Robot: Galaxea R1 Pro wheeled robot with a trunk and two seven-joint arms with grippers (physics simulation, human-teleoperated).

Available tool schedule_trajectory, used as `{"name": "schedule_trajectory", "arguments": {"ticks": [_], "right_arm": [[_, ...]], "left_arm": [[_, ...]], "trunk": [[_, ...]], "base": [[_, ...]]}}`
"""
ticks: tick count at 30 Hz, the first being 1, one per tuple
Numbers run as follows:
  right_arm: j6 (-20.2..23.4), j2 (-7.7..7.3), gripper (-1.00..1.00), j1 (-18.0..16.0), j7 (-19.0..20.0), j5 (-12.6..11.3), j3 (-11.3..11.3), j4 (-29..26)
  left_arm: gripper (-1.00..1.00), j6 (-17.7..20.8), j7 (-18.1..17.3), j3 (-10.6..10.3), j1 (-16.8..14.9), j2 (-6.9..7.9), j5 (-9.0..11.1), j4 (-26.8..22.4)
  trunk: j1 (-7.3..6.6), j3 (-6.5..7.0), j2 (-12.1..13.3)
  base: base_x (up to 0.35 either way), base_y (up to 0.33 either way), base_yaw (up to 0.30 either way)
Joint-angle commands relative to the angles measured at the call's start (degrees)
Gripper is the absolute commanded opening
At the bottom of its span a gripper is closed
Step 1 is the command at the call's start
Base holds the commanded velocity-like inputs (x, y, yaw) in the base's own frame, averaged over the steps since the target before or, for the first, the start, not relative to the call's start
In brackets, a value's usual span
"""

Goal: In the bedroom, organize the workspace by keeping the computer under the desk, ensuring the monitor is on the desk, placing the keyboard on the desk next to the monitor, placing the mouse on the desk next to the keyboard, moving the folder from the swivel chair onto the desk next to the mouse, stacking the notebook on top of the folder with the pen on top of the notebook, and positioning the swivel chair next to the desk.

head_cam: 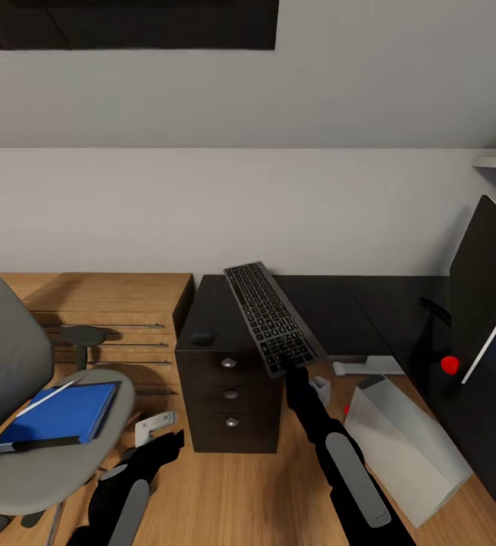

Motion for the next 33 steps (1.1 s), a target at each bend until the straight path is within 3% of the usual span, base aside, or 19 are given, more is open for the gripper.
{"name": "schedule_trajectory", "arguments": {"ticks": [1, 4, 8, 18, 22, 33], "right_arm": [[-0.27, 0.02, -1.00, 0.00, -0.30, -0.28, -0.04, -0.03], [-3.34, 0.00, -1.00, -0.01, -2.66, 0.14, 0.14, 1.38], [-4.26, 0.04, -1.00, -0.05, -4.54, 0.88, 0.16, 2.65], [-5.52, 0.05, -1.00, -0.03, -5.48, 1.53, 0.07, 2.98], [-9.98, -0.06, -1.00, -0.06, -8.80, 1.46, -0.18, 3.03], [-11.36, -0.23, -1.00, -0.06, -9.55, 1.29, -2.11, 3.07]], "left_arm": [[1.00, 0.16, 0.55, -0.18, 1.52, -0.04, 0.61, -2.73], [1.00, 0.19, 0.55, -0.30, 2.93, -0.04, 0.61, -4.82], [1.00, 0.24, 0.55, -0.32, 3.16, -0.05, 0.61, -4.98], [1.00, 0.54, 0.55, -0.32, 3.24, 0.01, 0.69, -4.73], [1.00, 0.54, 0.55, -0.32, 3.24, 0.01, 0.73, -4.71], [1.00, 0.55, 0.55, -0.32, 3.24, 0.01, 0.86, -4.63]], "trunk": [[0.00, -0.06, -0.03], [0.00, -0.06, -0.03], [0.00, -0.06, -0.03], [0.00, -0.06, -0.03], [0.00, -0.06, -0.03], [0.00, -0.06, -0.03]], "base": [[0.000, 0.000, 0.000], [0.000, 0.000, 0.000], [0.000, 0.000, 0.000], [0.000, 0.000, 0.000], [0.000, 0.000, 0.000], [0.000, 0.000, 0.000]]}}
